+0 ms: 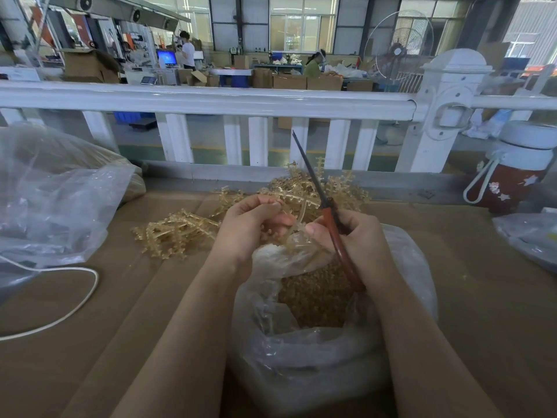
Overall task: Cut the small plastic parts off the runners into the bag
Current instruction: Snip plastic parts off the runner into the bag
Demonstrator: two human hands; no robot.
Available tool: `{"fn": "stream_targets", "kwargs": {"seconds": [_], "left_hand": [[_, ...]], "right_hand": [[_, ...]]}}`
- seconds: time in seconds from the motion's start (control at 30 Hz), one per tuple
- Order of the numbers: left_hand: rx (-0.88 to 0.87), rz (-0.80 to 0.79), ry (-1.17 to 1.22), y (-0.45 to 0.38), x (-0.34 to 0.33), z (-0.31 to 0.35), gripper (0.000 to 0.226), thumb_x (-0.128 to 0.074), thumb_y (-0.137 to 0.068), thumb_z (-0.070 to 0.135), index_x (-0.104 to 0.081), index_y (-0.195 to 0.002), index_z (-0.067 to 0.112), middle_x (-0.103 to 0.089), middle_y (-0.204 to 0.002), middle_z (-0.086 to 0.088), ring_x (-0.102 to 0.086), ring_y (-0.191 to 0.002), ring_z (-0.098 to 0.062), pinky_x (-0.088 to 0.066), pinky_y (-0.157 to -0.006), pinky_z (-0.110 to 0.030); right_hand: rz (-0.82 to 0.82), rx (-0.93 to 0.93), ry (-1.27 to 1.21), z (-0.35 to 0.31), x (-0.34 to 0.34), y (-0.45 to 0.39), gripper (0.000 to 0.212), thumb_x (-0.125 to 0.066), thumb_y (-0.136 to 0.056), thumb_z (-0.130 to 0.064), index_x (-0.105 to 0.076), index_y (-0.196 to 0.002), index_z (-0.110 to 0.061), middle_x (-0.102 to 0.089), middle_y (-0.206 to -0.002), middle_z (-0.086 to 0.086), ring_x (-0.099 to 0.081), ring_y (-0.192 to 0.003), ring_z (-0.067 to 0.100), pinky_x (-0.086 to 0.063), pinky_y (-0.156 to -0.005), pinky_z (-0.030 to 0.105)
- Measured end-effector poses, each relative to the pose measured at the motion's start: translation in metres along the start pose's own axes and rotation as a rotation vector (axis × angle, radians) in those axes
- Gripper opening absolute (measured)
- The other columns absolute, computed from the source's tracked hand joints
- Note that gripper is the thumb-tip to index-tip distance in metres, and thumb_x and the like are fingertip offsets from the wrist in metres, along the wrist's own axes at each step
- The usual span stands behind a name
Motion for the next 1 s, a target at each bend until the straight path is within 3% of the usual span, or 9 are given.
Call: {"fn": "stream_targets", "kwargs": {"seconds": [0.2, 0.33, 0.4, 0.5, 0.6, 0.7, 0.87, 0.93, 1.0], "left_hand": [[0.11, -0.089, 0.098, 0.003, -0.017, -0.012, 0.013, -0.06, -0.096, 0.018, -0.067, -0.093, 0.008, -0.074, -0.081, -0.011, -0.064, -0.061, -0.015, -0.053, -0.066, -0.03], [0.174, -0.188, 0.071, 0.003, -0.018, -0.017, 0.059, -0.054, -0.081, 0.068, -0.068, -0.1, 0.014, -0.074, -0.092, -0.001, -0.068, -0.081, -0.015, -0.051, -0.086, -0.037], [0.154, -0.273, 0.006, 0.006, -0.02, -0.013, 0.079, -0.063, -0.063, 0.081, -0.067, -0.108, 0.016, -0.075, -0.096, 0.003, -0.071, -0.091, -0.014, -0.053, -0.085, -0.033], [0.131, -0.36, -0.118, 0.01, -0.025, -0.014, 0.084, -0.089, -0.044, 0.062, -0.066, -0.113, 0.02, -0.075, -0.105, 0.004, -0.069, -0.102, -0.017, -0.053, -0.092, -0.029], [0.096, -0.338, -0.223, 0.011, -0.03, -0.015, 0.043, -0.092, -0.064, 0.03, -0.07, -0.098, 0.017, -0.072, -0.093, -0.001, -0.064, -0.088, -0.017, -0.047, -0.09, -0.036], [0.036, -0.269, -0.326, 0.008, -0.029, -0.014, 0.016, -0.081, -0.077, 0.025, -0.075, -0.088, 0.015, -0.07, -0.08, 0.001, -0.061, -0.073, -0.009, -0.049, -0.078, -0.027], [0.042, -0.257, -0.198, 0.007, -0.027, -0.012, 0.029, -0.076, -0.077, 0.027, -0.077, -0.094, 0.004, -0.069, -0.072, -0.001, -0.058, -0.059, -0.008, -0.051, -0.064, -0.019], [0.088, -0.287, -0.067, 0.008, -0.028, -0.012, 0.038, -0.075, -0.074, 0.028, -0.074, -0.097, -0.002, -0.069, -0.071, -0.001, -0.058, -0.058, -0.008, -0.052, -0.062, -0.019], [0.137, -0.315, 0.058, 0.008, -0.031, -0.013, 0.032, -0.073, -0.075, 0.026, -0.076, -0.096, 0.002, -0.067, -0.071, 0.0, -0.058, -0.058, -0.007, -0.053, -0.061, -0.019]], "right_hand": [[-0.052, -0.081, -0.048, 0.004, -0.009, 0.001, 0.012, -0.081, -0.084, -0.021, -0.075, -0.075, -0.017, -0.073, -0.065, -0.002, -0.064, -0.056, 0.002, -0.049, -0.055, 0.014], [0.028, -0.106, -0.187, 0.007, 0.002, -0.001, 0.021, -0.076, -0.09, -0.019, -0.073, -0.07, -0.01, -0.069, -0.062, 0.003, -0.064, -0.058, 0.014, -0.056, -0.069, 0.036], [0.048, -0.087, -0.275, 0.007, 0.008, 0.0, 0.026, -0.075, -0.091, -0.021, -0.072, -0.065, -0.016, -0.067, -0.062, 0.002, -0.061, -0.055, 0.01, -0.052, -0.059, 0.025], [0.071, -0.077, -0.339, 0.007, 0.011, 0.0, 0.026, -0.073, -0.092, -0.021, -0.071, -0.066, -0.017, -0.066, -0.061, 0.001, -0.058, -0.049, 0.005, -0.044, -0.048, 0.012], [0.087, -0.093, -0.309, 0.009, 0.011, -0.001, 0.031, -0.073, -0.092, -0.022, -0.072, -0.062, -0.021, -0.065, -0.059, -0.001, -0.057, -0.048, 0.006, -0.044, -0.047, 0.014], [0.097, -0.092, -0.27, 0.01, 0.011, 0.0, 0.032, -0.073, -0.092, -0.025, -0.07, -0.061, -0.021, -0.065, -0.059, -0.002, -0.058, -0.049, 0.005, -0.045, -0.05, 0.016], [0.1, -0.084, -0.28, 0.007, 0.009, 0.001, 0.019, -0.076, -0.09, -0.026, -0.071, -0.075, -0.014, -0.066, -0.06, -0.002, -0.058, -0.051, 0.006, -0.042, -0.058, 0.025], [0.102, -0.064, -0.246, 0.005, 0.009, 0.001, 0.022, -0.078, -0.085, -0.031, -0.072, -0.078, -0.012, -0.066, -0.06, -0.003, -0.059, -0.053, 0.007, -0.044, -0.057, 0.024], [0.103, -0.043, -0.182, 0.004, 0.007, 0.0, 0.031, -0.08, -0.08, -0.041, -0.077, -0.084, -0.01, -0.07, -0.066, 0.001, -0.065, -0.061, 0.015, -0.052, -0.062, 0.035]]}}
Point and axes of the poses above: each hand's wrist, its own y-axis away from the middle knuckle, its own x-axis out of the back of the hand, z = x × y, the point moved 9 cm from there along -y, towards the middle knuckle
